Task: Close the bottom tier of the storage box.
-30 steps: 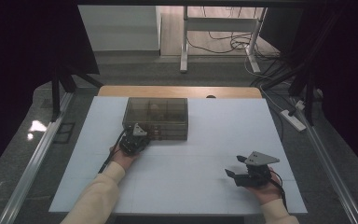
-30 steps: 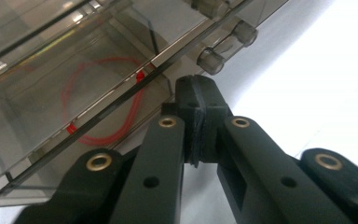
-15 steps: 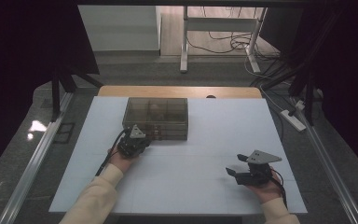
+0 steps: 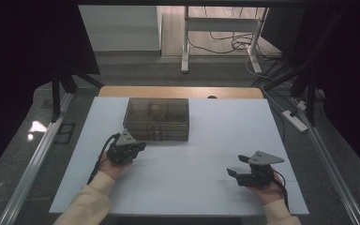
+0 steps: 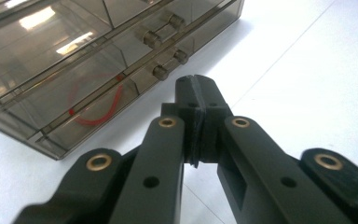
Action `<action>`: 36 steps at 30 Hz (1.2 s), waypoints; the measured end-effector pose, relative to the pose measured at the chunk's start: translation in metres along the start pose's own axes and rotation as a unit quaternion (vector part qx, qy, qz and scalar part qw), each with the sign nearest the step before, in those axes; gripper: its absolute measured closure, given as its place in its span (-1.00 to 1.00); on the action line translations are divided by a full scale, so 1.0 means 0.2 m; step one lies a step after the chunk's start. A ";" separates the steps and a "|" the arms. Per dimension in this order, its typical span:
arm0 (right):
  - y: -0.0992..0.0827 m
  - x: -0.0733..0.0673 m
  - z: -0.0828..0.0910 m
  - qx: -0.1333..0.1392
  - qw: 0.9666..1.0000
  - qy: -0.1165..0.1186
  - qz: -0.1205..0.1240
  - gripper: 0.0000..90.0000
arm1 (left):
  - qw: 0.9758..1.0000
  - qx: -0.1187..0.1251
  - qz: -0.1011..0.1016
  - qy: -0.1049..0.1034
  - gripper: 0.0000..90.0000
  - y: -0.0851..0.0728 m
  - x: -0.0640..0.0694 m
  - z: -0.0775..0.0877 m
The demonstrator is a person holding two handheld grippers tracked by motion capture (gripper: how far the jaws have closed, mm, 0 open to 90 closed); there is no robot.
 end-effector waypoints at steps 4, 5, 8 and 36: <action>0.00 0.00 0.00 0.001 1.000 0.001 0.001 -0.41 | 1.000 0.007 0.013 -0.001 0.81 -0.04 0.00 0.04; 0.00 0.01 0.00 0.000 1.000 0.002 0.001 -0.41 | 1.000 0.009 0.019 0.001 0.69 -0.05 0.00 0.04; 0.00 0.00 0.01 0.005 1.000 0.001 0.000 -0.42 | 0.999 0.007 0.037 0.002 0.24 -0.08 -0.01 0.07; -0.05 0.02 0.10 0.021 1.000 -0.001 -0.008 -0.56 | 0.996 0.008 0.092 -0.015 -0.52 -0.28 -0.06 0.24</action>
Point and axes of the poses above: each handheld gripper's, and its own axes: z roughly backward along the jaws, y roughly out of its top, x roughly to its right, the point moved 4 cm from there along -z, roughly forward along the jaws, and after that the axes turned 10 degrees about z, right-handed, at the moved point
